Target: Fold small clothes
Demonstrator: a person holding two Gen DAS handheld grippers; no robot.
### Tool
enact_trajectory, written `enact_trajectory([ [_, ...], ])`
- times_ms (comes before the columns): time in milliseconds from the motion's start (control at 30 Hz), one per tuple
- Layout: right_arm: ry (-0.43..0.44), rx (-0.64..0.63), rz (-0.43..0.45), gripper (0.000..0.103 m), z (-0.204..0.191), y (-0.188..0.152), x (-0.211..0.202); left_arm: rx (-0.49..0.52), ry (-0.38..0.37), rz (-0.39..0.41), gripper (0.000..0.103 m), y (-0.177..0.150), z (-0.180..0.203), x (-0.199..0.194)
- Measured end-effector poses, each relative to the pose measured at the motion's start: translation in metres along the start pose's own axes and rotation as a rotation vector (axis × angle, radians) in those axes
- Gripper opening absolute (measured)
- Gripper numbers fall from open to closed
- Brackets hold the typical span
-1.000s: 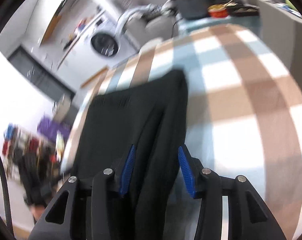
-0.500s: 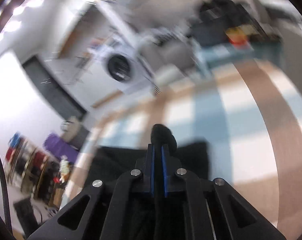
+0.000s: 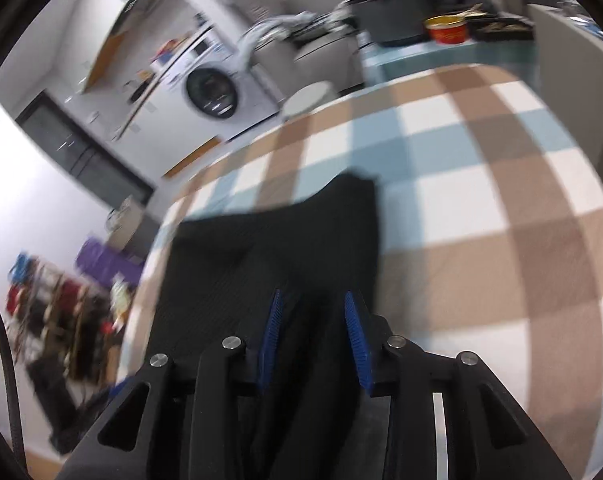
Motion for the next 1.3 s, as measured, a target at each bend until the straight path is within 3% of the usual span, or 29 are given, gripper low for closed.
enact_trajectory([
  [67, 0.023, 0.012, -0.033, 0.043, -0.004, -0.017, -0.001, 0.011, -0.006, 0.000, 0.054, 0.000, 0.005, -0.001],
  [167, -0.032, 0.000, -0.068, 0.040, 0.003, -0.031, 0.015, 0.030, -0.009, 0.002, 0.054, -0.002, 0.011, -0.004],
  [233, -0.046, -0.046, -0.050, 0.027, -0.002, -0.027, 0.018, 0.039, -0.002, 0.007, 0.054, -0.003, 0.012, -0.008],
  [267, -0.026, -0.064, -0.035, 0.007, -0.009, -0.023, 0.012, 0.039, 0.001, 0.009, 0.054, -0.003, 0.011, -0.011],
  [333, 0.053, -0.097, 0.049, 0.007, -0.031, -0.005, 0.000, 0.036, 0.005, 0.016, 0.054, -0.002, 0.010, -0.016],
  [400, 0.055, -0.172, 0.125, 0.007, -0.046, 0.008, -0.011, 0.031, 0.006, 0.027, 0.054, 0.000, 0.008, -0.019],
  [500, -0.041, -0.225, 0.108, 0.010, -0.039, 0.008, 0.004, 0.027, 0.002, 0.032, 0.054, 0.000, 0.009, -0.021],
  [600, -0.211, -0.181, -0.011, 0.012, -0.002, -0.009, 0.027, 0.047, 0.003, 0.026, 0.054, -0.003, 0.014, -0.024],
  [667, -0.123, -0.083, -0.011, 0.015, 0.000, -0.015, 0.014, 0.062, 0.001, 0.028, 0.054, -0.005, 0.016, -0.028],
  [800, 0.001, 0.001, -0.028, 0.037, -0.010, -0.040, -0.027, 0.076, -0.016, 0.024, 0.056, -0.009, 0.025, -0.031],
  [867, 0.064, 0.009, -0.078, 0.039, -0.021, -0.064, -0.041, 0.087, -0.041, 0.013, 0.056, -0.012, 0.035, -0.029],
  [1033, 0.084, -0.009, -0.147, 0.038, -0.039, -0.110, -0.042, 0.159, -0.103, -0.016, 0.056, -0.027, 0.062, -0.024],
  [1100, 0.057, -0.038, -0.143, 0.012, -0.040, -0.116, -0.038, 0.178, -0.109, -0.038, 0.057, -0.036, 0.065, -0.020],
  [1200, 0.091, -0.071, -0.071, 0.010, -0.054, -0.108, -0.057, 0.195, -0.088, -0.044, 0.057, -0.044, 0.062, -0.019],
  [1300, 0.002, -0.114, -0.107, 0.012, -0.046, -0.119, -0.058, 0.185, -0.082, -0.039, 0.057, -0.046, 0.053, -0.023],
])
Point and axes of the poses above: each gripper's, at about its wrist camera, not at the fingertips, and x roughly the way its jaws point, z to its right, y to its top, the point moved 8 cm from there along x, roughly the way its jaws point, and after that the axes turned 15 degrees about z, right-handed, at the moved point
